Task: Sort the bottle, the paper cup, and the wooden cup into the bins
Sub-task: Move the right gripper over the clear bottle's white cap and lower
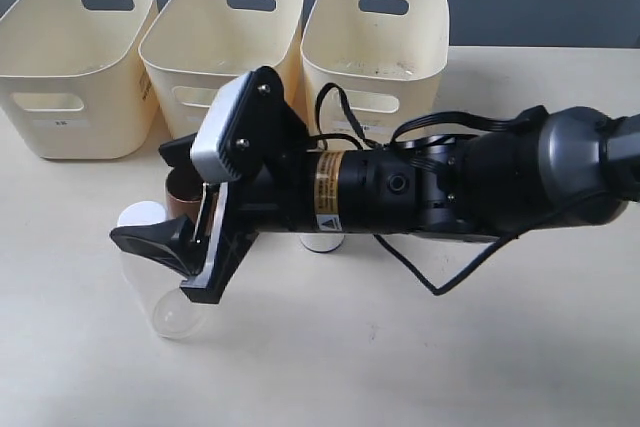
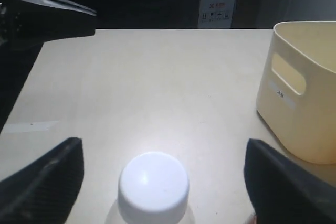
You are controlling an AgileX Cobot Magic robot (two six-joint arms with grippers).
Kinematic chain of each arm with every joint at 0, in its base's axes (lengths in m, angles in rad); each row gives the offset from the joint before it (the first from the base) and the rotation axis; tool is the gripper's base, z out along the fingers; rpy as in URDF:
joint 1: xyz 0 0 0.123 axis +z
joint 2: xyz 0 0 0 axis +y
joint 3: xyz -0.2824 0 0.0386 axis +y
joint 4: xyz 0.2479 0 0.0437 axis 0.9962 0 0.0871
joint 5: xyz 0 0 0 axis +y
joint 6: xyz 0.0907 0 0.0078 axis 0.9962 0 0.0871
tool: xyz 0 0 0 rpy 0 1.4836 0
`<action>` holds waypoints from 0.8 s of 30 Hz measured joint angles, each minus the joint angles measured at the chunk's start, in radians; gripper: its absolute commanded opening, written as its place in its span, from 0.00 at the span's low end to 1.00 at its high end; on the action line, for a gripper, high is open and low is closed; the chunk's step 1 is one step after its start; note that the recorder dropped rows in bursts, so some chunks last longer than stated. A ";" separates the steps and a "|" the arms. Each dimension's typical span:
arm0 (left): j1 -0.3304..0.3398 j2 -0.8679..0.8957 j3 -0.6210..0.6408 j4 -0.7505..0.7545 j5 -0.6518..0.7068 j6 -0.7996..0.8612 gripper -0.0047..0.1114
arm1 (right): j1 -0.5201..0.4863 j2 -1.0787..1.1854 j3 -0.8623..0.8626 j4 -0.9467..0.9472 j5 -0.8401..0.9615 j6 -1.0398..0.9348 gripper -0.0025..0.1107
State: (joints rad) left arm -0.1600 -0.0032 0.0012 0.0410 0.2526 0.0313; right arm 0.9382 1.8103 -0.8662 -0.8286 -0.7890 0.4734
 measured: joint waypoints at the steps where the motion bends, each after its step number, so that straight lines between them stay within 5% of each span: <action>1: 0.000 0.000 0.000 0.000 0.000 0.000 0.04 | 0.000 0.011 -0.010 0.000 0.000 0.000 0.72; 24: 0.000 0.000 0.000 0.000 0.000 0.000 0.04 | 0.002 0.119 -0.034 0.026 -0.089 -0.006 0.72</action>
State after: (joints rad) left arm -0.1600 -0.0032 0.0012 0.0410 0.2526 0.0313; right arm 0.9401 1.9289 -0.8997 -0.8030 -0.8784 0.4676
